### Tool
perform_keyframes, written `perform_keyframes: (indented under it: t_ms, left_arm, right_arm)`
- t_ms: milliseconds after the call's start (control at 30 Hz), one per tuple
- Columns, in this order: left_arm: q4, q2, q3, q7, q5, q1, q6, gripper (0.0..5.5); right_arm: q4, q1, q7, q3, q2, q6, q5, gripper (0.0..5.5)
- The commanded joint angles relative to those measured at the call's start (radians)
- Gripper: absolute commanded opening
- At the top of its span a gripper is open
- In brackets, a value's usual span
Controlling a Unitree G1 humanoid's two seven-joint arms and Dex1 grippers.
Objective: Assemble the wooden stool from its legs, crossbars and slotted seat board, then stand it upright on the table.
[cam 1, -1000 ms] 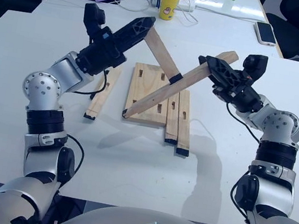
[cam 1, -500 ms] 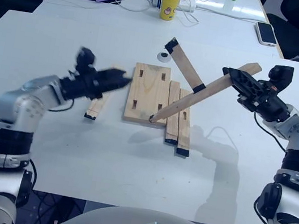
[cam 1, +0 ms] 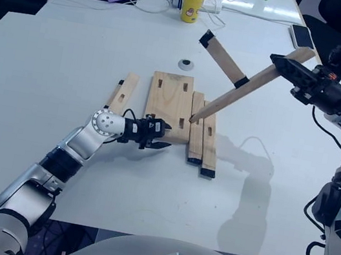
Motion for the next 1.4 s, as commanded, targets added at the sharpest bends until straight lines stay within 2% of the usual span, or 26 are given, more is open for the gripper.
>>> perform_keyframes:
  t_ms: [33,267,433,700,1033,1400]
  left_arm:
    - [0.057,-0.016,0.000,-0.008,0.033,-0.020,0.001,2.60]
    - [0.142,-0.028,-0.001,-0.012,0.063,-0.027,0.007,2.60]
    - [0.155,-0.035,-0.007,-0.032,0.061,-0.015,0.015,2.60]
    - [0.131,-0.030,-0.012,-0.064,0.048,0.012,0.040,2.60]
    - [0.087,-0.009,-0.013,-0.101,0.044,0.034,0.082,2.60]
    - [0.063,-0.010,-0.016,-0.094,0.047,0.055,0.106,2.60]
  right_arm:
    - [-0.001,-0.020,-0.005,0.006,0.064,-0.066,-0.022,2.05]
    - [0.037,-0.038,0.012,0.056,0.110,-0.221,-0.121,2.05]
    - [0.095,-0.094,0.051,0.070,0.109,-0.260,-0.152,2.05]
    - [0.214,-0.173,0.135,0.137,0.109,-0.354,-0.244,2.05]
    - [0.293,-0.214,0.141,0.203,0.145,-0.507,-0.312,2.05]
    - [0.165,-0.168,0.141,0.424,0.084,-0.495,-0.232,2.05]
